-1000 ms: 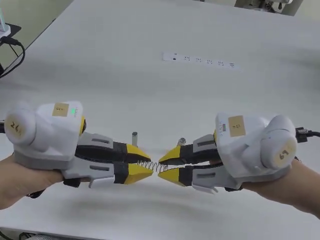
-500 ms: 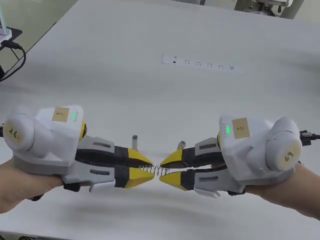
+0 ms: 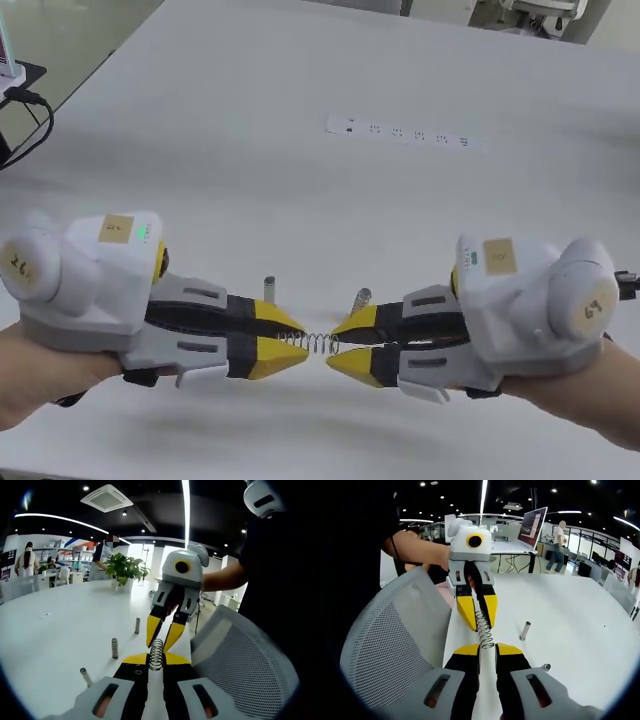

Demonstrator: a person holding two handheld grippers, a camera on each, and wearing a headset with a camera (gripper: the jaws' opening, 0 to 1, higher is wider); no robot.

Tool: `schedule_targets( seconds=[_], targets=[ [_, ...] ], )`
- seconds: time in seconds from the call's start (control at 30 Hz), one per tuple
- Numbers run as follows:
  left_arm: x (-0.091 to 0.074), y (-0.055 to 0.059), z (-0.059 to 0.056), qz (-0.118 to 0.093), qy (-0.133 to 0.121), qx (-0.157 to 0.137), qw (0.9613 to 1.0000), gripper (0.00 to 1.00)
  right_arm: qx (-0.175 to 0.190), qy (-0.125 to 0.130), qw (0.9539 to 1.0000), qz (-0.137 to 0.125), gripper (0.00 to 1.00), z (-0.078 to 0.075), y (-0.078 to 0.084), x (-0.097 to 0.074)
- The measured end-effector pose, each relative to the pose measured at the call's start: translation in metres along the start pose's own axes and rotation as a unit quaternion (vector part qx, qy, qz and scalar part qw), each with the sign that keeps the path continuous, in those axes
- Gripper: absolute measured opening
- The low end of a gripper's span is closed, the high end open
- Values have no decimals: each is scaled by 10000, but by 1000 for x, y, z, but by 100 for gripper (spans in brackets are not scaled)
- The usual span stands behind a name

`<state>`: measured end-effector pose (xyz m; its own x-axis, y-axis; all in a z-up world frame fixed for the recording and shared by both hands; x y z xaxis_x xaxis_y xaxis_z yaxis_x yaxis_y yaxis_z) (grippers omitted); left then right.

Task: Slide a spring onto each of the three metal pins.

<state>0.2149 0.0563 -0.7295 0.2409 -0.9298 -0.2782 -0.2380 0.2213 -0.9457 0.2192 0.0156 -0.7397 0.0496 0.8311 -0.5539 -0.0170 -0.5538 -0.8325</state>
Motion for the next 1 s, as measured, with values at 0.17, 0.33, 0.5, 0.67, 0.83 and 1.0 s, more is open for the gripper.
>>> schedule_targets(
  seconds=[0.17, 0.33, 0.5, 0.67, 0.83, 1.0],
  targets=[
    [0, 0, -1, -2, 3, -16, 10000, 2, 80, -38, 9999, -148, 7, 1, -2, -1],
    [-1, -2, -1, -107, 11, -97, 9999, 2, 365, -35, 9985, -401, 6, -1, -8, -6],
    [-1, -3, 0, -146, 8, -112, 9998, 2, 292, 13, 9985, -469, 6, -1, -14, -9],
    [4, 1, 2, -35, 2, -58, 10000, 2, 252, 44, 9982, -544, 6, -1, -20, -10],
    [6, 4, 3, 35, -3, 2, 10000, 2, 113, 48, 9985, -529, 6, 1, -26, -8],
    [8, 5, 1, 75, 12, 114, 9999, 2, 203, 12, 9965, -810, 7, 1, -43, -9]
  ],
)
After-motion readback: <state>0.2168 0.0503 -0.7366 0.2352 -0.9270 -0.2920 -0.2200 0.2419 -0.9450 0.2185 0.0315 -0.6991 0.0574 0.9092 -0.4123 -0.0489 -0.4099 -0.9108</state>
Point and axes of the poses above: the centre of the closed fingertips' face, and the gripper's own axes: x roughly forward along the fingers, z roughly to its left, y roughly out of its underside, the point moved 2 cm from there along -x, roughly backward along the fingers
